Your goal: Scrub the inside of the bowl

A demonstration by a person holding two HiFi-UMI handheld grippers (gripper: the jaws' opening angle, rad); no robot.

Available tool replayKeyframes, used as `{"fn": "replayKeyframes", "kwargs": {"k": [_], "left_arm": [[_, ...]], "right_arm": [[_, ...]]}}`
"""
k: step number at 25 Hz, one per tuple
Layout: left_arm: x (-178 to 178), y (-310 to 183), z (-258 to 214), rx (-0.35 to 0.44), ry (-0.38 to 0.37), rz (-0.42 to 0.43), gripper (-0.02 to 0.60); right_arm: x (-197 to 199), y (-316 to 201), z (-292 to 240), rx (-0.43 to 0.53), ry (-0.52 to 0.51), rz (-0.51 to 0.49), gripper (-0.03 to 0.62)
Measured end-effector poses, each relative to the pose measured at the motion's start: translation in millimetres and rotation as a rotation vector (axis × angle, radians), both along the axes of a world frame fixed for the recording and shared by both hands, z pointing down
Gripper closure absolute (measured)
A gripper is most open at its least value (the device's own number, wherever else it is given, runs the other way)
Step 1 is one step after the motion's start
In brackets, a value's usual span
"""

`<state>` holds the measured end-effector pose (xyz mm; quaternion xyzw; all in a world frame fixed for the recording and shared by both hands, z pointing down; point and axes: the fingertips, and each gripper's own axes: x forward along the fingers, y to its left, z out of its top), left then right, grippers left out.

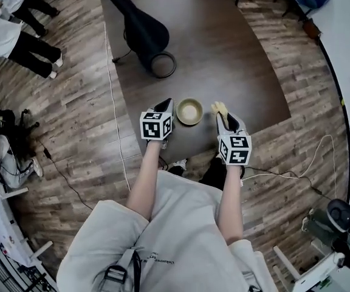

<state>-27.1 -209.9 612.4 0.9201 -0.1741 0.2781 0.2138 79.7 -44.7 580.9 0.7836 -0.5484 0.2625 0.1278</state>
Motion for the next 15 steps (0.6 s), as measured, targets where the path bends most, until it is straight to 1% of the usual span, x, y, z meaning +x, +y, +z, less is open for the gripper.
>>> {"fn": "replayKeyframes", "kwargs": {"k": [6,8,11,15], "left_arm": [[-20.4,-38.6,6.7,-0.01,-0.018,-0.192,0.581],[-27.1,-39.9,9.3,-0.015,-0.028,-0.243,0.581],[-35.1,-41.7,11.0,-0.019,-0.042,-0.324,0.581],[-40.1,-34.9,21.6,-0.037,-0.073,-0.404,0.581]], "right_arm": [[8.7,-64.7,10.6,-0.021,-0.011,-0.238,0.485],[11.5,-79.4,12.3,-0.032,-0.01,-0.316,0.485],[19.7,-104.3,6.2,-0.022,-0.017,-0.418,0.485],[27.2,-123.4,6.4,-0.022,-0.037,-0.542,0.485]]}}
